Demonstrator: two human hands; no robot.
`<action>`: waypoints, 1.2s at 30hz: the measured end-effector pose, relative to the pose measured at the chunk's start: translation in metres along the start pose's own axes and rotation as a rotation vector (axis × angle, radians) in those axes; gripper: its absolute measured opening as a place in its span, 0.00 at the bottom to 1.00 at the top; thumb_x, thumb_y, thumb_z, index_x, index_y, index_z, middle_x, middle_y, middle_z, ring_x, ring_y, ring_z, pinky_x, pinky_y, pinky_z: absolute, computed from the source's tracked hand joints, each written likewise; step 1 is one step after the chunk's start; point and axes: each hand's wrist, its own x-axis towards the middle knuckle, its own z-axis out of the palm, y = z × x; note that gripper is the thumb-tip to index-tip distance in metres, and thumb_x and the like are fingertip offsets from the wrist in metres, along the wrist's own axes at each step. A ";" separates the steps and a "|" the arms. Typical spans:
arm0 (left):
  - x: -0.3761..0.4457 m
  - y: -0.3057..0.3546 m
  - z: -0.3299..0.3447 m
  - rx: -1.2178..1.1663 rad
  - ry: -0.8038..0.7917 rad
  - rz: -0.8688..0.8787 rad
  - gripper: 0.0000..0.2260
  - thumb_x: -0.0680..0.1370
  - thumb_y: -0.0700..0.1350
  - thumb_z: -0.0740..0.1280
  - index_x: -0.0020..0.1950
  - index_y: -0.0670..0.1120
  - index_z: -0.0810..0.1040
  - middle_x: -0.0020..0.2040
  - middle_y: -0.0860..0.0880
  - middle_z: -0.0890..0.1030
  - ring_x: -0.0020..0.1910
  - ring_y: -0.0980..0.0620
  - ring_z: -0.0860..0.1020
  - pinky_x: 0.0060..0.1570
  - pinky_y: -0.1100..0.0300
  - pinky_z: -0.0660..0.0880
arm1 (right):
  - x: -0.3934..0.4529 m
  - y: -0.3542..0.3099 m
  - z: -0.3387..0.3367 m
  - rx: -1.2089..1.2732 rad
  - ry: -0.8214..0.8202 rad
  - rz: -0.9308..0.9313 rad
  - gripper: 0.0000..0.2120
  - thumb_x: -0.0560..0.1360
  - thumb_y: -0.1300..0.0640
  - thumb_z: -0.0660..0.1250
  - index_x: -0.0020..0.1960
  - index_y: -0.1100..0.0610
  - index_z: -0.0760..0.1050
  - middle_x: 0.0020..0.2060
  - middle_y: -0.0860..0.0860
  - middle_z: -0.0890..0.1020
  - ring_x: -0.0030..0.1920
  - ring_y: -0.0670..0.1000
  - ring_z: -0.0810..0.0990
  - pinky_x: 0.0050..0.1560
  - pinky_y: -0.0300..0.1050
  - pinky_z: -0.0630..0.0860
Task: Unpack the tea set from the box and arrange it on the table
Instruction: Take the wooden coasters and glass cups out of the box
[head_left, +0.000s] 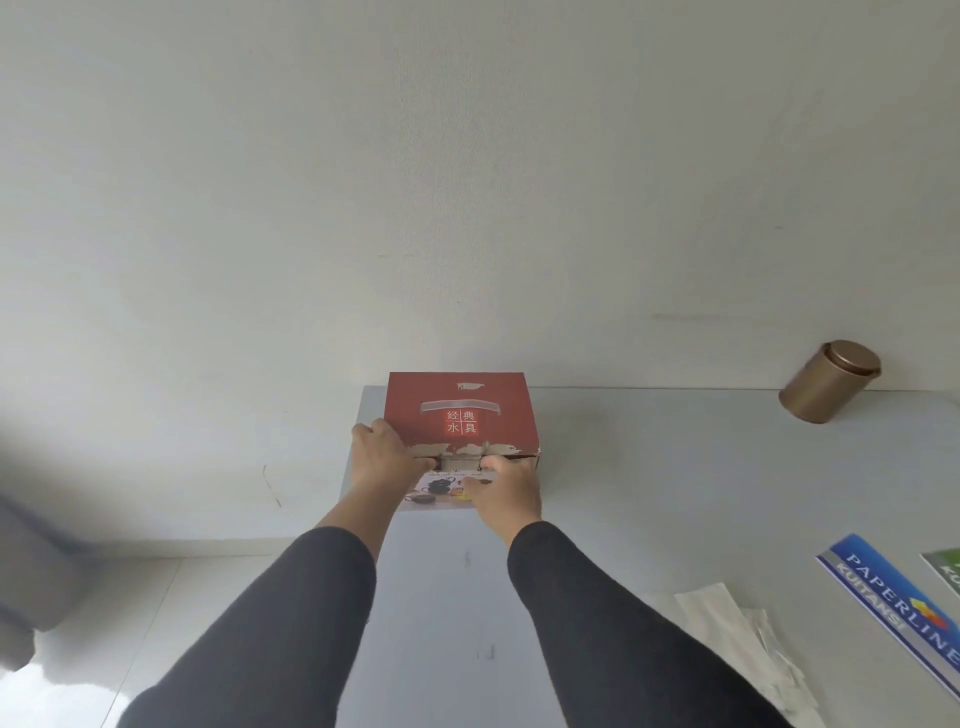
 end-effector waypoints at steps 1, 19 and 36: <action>0.000 0.000 0.001 -0.008 0.003 -0.005 0.32 0.69 0.49 0.76 0.66 0.40 0.65 0.61 0.42 0.67 0.58 0.44 0.74 0.55 0.55 0.73 | 0.000 -0.002 -0.001 0.091 -0.058 0.038 0.20 0.74 0.52 0.66 0.65 0.55 0.73 0.61 0.54 0.72 0.60 0.54 0.74 0.60 0.45 0.72; 0.004 0.028 -0.018 -0.406 0.397 0.362 0.34 0.74 0.39 0.67 0.75 0.50 0.55 0.65 0.49 0.71 0.65 0.49 0.70 0.60 0.56 0.67 | 0.033 -0.039 -0.051 0.780 0.309 0.107 0.08 0.77 0.59 0.51 0.47 0.56 0.69 0.45 0.54 0.82 0.52 0.57 0.78 0.50 0.46 0.67; 0.103 0.045 -0.019 0.440 -0.088 0.464 0.43 0.75 0.51 0.68 0.78 0.51 0.39 0.78 0.51 0.37 0.77 0.47 0.36 0.72 0.37 0.46 | 0.086 -0.061 -0.031 -0.416 -0.225 -0.196 0.30 0.75 0.42 0.62 0.74 0.48 0.59 0.75 0.50 0.59 0.74 0.55 0.57 0.72 0.58 0.59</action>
